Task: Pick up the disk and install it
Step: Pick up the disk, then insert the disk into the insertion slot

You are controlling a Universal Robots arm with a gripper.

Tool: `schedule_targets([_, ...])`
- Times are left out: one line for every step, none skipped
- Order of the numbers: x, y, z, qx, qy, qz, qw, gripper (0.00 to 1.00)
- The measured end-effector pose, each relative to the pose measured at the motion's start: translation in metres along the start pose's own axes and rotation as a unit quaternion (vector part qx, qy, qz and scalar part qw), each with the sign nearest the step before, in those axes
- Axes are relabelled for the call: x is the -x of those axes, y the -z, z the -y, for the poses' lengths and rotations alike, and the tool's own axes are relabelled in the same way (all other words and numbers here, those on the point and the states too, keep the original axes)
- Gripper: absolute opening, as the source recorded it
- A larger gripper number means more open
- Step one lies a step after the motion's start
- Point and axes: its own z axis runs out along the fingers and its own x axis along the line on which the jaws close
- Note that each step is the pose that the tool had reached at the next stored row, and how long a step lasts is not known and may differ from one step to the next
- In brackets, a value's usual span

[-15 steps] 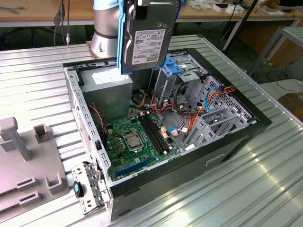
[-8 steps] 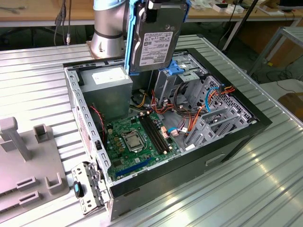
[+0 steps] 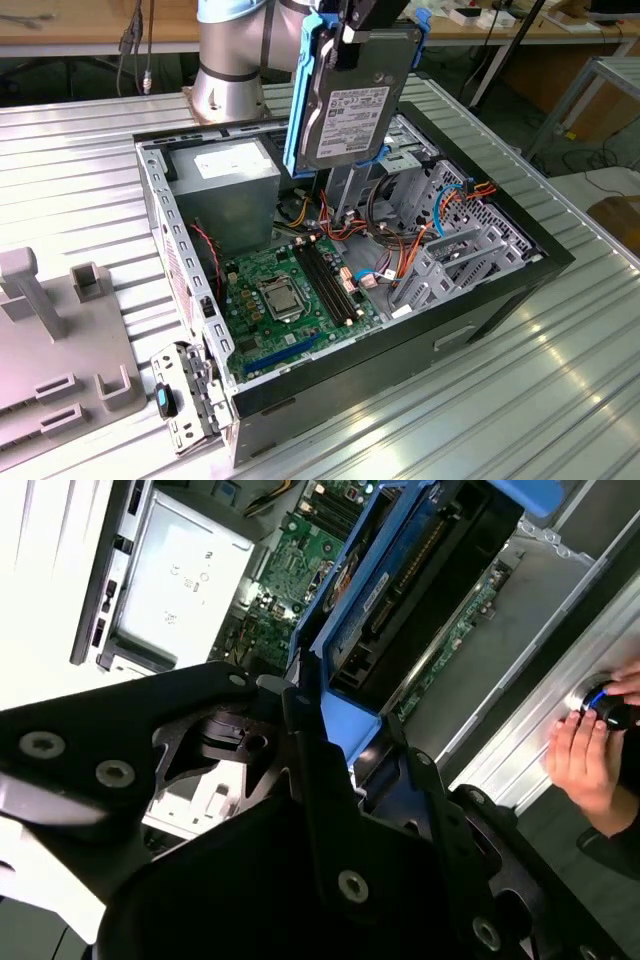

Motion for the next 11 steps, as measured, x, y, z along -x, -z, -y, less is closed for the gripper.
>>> schedule_targets([0.0000,0.0000,0.0000,0.0000,0.000,0.0000,1.0000,0.37])
schedule_targets([0.0000,0.0000,0.0000,0.0000,0.000,-0.0001,1.0000,0.37])
schedule_targets([0.0000,0.0000,0.0000,0.0001,0.000,-0.0001,1.0000,0.37])
schedule_targets([0.0000,0.0000,0.0000,0.0000,0.000,-0.0001,1.0000,0.37])
schedule_targets([0.0000,0.0000,0.0000,0.0001,0.000,-0.0001,1.0000,0.37])
schedule_targets([0.0000,0.0000,0.0000,0.0000,0.000,-0.0001,1.0000,0.37])
schedule_targets([0.0000,0.0000,0.0000,0.0000,0.000,-0.0001,1.0000,0.37])
schedule_targets([0.0000,0.0000,0.0000,0.0000,0.000,-0.0001,1.0000,0.37])
schedule_targets([0.0000,-0.0001,0.0000,0.0000,0.000,-0.0001,1.0000,0.37])
schedule_targets([0.0000,0.0000,0.0000,0.0000,0.000,-0.0001,1.0000,0.37])
schedule_targets([0.0000,-0.0001,0.0000,0.0000,0.000,-0.0001,1.0000,0.37])
